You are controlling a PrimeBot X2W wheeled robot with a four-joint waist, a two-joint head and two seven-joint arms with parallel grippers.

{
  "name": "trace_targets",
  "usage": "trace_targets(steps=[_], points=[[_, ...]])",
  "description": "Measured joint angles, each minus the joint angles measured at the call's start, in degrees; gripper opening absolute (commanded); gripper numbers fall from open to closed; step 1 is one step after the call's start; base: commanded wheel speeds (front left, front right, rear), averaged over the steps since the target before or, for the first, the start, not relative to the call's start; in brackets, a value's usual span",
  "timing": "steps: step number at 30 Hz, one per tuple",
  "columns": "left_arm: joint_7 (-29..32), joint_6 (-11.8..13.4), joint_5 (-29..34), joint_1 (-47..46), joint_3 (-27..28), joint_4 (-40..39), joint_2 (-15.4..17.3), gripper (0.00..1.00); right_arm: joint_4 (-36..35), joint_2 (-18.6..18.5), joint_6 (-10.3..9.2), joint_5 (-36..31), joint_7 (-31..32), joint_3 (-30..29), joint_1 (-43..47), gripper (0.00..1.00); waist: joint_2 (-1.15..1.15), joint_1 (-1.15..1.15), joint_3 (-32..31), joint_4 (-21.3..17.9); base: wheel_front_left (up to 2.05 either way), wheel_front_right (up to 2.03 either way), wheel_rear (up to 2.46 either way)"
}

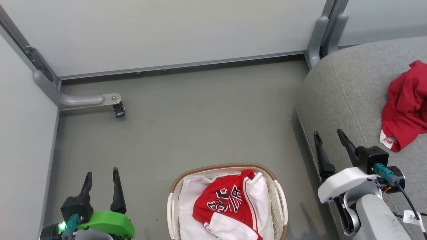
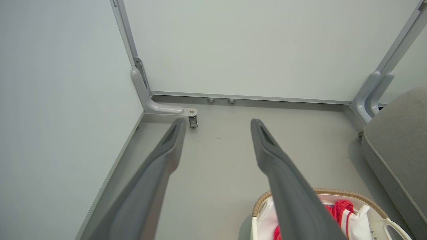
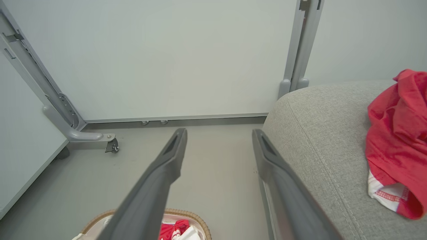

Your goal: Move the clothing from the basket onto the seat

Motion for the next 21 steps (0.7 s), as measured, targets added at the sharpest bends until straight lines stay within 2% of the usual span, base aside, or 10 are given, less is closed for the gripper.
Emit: trace_targets(steps=[10, 21], points=[[0.0, -0.1, -1.1, 1.8, -1.7, -0.4, 0.0, 1.00, -0.5, 0.5, 0.00, -0.1, 0.0, 0.3, 2.6, 1.00, 0.00, 0.00, -1.9, 0.7, 0.00, 0.00, 0.00], [0.0, -1.8, -2.5, -0.8, -6.3, 2.1, 0.0, 1.00, -1.7, -0.1, 0.00, 0.0, 0.0, 1.3, -0.8, 1.00, 0.00, 0.00, 1.7, -0.6, 0.00, 0.00, 0.00]])
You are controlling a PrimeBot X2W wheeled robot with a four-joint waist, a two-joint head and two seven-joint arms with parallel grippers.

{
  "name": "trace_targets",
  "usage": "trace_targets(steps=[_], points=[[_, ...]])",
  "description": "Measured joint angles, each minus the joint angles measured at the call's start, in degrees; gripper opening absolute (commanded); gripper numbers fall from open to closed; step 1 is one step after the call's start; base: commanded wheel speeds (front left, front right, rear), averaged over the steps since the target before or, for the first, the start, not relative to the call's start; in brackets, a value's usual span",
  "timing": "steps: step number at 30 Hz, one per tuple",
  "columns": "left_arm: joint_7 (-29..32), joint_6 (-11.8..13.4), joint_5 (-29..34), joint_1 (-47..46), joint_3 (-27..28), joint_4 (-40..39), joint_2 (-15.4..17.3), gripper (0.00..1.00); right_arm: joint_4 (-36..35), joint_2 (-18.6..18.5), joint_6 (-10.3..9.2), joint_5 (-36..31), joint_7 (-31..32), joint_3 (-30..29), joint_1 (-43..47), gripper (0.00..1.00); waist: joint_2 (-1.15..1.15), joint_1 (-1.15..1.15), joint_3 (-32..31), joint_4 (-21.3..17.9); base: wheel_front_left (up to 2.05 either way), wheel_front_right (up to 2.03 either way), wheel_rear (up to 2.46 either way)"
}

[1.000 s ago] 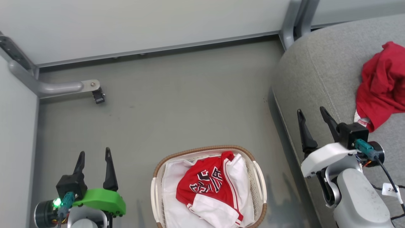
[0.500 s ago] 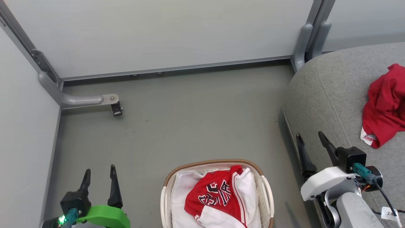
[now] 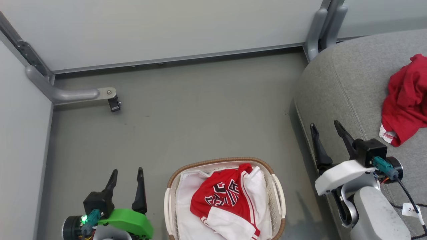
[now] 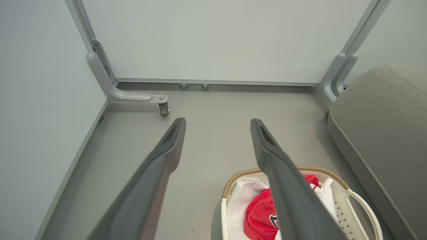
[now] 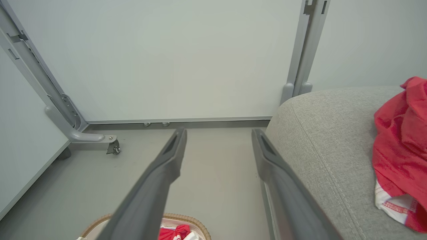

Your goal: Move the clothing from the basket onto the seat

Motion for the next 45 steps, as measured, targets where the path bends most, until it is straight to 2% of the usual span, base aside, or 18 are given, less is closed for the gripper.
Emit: trace_targets(steps=[9, 21, 30, 39, 45], points=[[0.0, -1.8, -1.1, -6.9, -6.7, 5.5, -0.1, 1.00, -2.5, -1.2, 0.00, 0.7, 0.0, 1.5, -6.8, 1.00, 0.00, 0.00, 6.8, -2.3, 0.00, 0.00, 0.00], [0.0, -3.8, 0.6, -16.4, -15.5, 16.6, -0.2, 1.00, -6.1, 0.2, 0.00, 2.3, 0.0, 3.4, -13.2, 1.00, 0.00, 0.00, 17.1, -7.7, 0.00, 0.00, 0.00], [0.0, -4.0, 4.7, -25.5, -20.6, 27.6, -0.2, 1.00, -8.8, 1.2, 0.00, 3.2, 0.0, 3.7, -16.3, 1.00, 0.00, 0.00, 25.6, -11.4, 0.00, 0.00, 0.00], [0.0, -4.1, 7.9, -33.3, -24.1, 37.7, 1.6, 1.00, -11.1, 1.6, 0.00, 5.2, 0.0, 4.4, -18.1, 1.00, 0.00, 0.01, 32.3, -15.1, 0.00, 0.00, 0.00], [1.9, -2.3, 10.5, -39.1, -26.2, 44.9, 3.3, 1.00, -12.2, 1.7, 0.00, 8.2, 0.0, 4.7, -18.5, 1.00, 0.00, 0.01, 36.2, -17.7, 0.00, 0.00, 0.00]])
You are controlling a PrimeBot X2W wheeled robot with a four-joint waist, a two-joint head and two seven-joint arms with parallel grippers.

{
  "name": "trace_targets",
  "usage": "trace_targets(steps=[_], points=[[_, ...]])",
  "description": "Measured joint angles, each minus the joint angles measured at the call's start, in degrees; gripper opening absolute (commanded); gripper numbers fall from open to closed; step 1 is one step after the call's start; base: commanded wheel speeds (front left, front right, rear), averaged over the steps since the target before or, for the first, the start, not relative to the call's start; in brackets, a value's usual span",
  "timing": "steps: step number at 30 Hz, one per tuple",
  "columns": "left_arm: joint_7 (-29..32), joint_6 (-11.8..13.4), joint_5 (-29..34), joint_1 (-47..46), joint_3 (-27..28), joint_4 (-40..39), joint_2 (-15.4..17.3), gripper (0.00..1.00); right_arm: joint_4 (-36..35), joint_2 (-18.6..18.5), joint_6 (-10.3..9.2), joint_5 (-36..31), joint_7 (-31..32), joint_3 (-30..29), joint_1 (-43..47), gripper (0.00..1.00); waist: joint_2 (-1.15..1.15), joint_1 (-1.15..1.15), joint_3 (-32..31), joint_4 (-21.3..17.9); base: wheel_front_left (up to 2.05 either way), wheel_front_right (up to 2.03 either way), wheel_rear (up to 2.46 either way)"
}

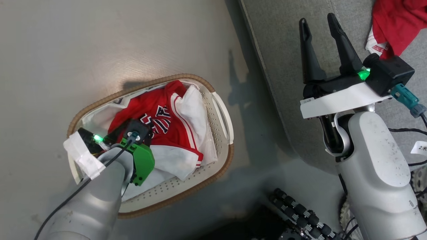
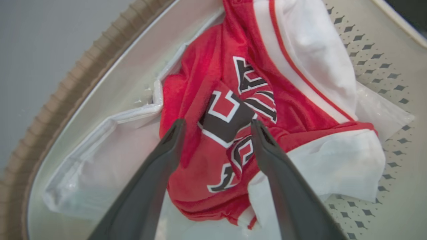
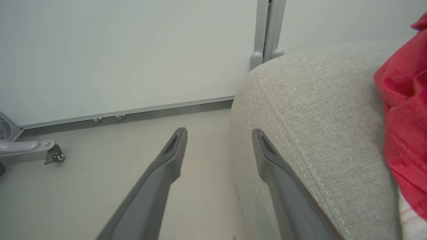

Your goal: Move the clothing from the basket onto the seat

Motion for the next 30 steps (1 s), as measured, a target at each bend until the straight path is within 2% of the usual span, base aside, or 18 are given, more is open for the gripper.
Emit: trace_targets(steps=[6, 10, 16, 17, 19, 30], points=[[5.0, 3.0, 2.4, -4.0, -2.3, 3.0, 1.0, 1.00, -0.6, 0.0, 0.00, 1.6, 0.0, -0.1, 0.0, 1.00, 0.00, 0.00, 3.4, -2.3, 0.00, 0.00, 0.00], [7.7, 3.5, 3.2, -5.4, -3.4, 3.6, 1.5, 1.00, -1.0, 0.0, 0.00, 2.1, 0.0, 0.2, 0.0, 1.00, 0.00, 0.00, 5.2, -3.3, 0.00, 0.00, 0.00], [8.1, 3.3, 3.1, -6.5, -4.2, 4.0, 0.9, 1.00, -1.1, 0.0, 0.00, 2.6, 0.0, 0.5, -0.2, 1.00, 0.00, 0.00, 6.9, -3.8, 0.00, 0.00, 0.00], [8.1, 3.0, 2.8, -6.5, -4.1, 4.1, 0.7, 0.92, -1.1, 0.1, 0.00, 2.6, 0.0, 0.6, -0.3, 1.00, 0.00, 0.00, 6.9, -3.7, 0.00, 0.00, 0.00], [7.6, 2.7, 2.5, -6.5, -4.2, 4.2, 0.2, 0.00, -1.1, 0.1, 0.00, 2.6, 0.0, 0.6, -0.6, 1.00, 0.00, 0.00, 6.9, -3.5, 0.00, 0.00, 0.00], [0.7, 1.2, -1.1, -4.4, -3.9, 3.7, -2.4, 0.00, 0.8, 0.1, 0.00, 0.1, 0.0, -0.1, -0.7, 1.00, 0.00, 0.00, 3.5, -1.3, 0.00, 0.00, 0.00]])
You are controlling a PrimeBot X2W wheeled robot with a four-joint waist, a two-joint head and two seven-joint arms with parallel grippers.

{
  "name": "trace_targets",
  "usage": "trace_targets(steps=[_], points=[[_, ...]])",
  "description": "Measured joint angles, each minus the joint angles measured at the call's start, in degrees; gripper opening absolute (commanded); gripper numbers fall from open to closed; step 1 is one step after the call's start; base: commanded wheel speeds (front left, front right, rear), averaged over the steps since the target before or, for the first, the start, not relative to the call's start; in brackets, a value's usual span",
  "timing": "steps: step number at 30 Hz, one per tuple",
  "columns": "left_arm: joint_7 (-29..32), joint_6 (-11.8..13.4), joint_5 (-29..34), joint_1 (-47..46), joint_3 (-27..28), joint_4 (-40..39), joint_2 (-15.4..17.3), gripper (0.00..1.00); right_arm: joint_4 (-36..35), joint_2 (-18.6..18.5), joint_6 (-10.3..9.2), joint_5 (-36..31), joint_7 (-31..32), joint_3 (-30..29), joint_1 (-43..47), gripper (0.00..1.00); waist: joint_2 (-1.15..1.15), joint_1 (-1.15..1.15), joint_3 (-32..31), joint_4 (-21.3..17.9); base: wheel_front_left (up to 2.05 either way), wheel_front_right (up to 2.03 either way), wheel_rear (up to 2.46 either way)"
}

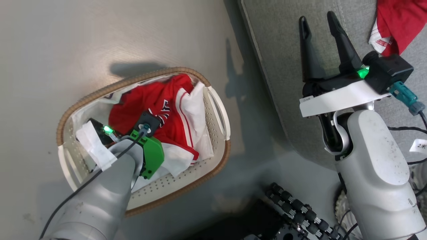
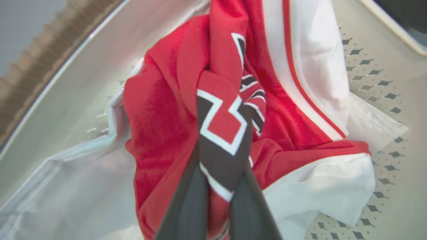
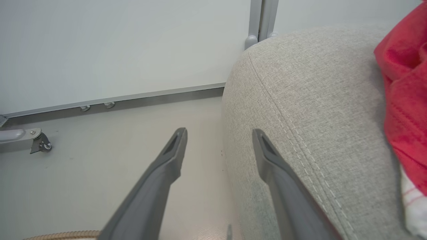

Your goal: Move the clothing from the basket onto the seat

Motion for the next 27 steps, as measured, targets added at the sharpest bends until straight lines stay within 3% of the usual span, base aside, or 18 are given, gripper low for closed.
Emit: trace_targets(steps=[6, 14, 27], points=[[-1.7, -0.7, -3.2, 3.1, 0.0, -2.4, -0.8, 0.00, 1.9, 0.0, 0.00, -2.1, 0.0, -0.3, 1.4, 1.00, 0.00, 0.00, -4.0, 1.7, 0.00, 0.00, 0.00], [-2.4, -1.6, -10.3, 10.3, -2.6, -12.7, -0.8, 0.00, 4.6, 0.0, 0.00, -5.1, 0.0, -0.1, 4.5, 1.00, 0.00, 0.00, -10.8, 4.8, 0.00, 0.00, 0.00], [-2.5, 0.5, -14.2, 21.0, -1.5, -28.2, -0.8, 0.00, 7.6, -0.4, 0.00, -7.0, 0.0, 0.3, 11.2, 1.00, 0.00, -0.01, -22.9, 11.2, 0.00, 0.00, 0.00]])
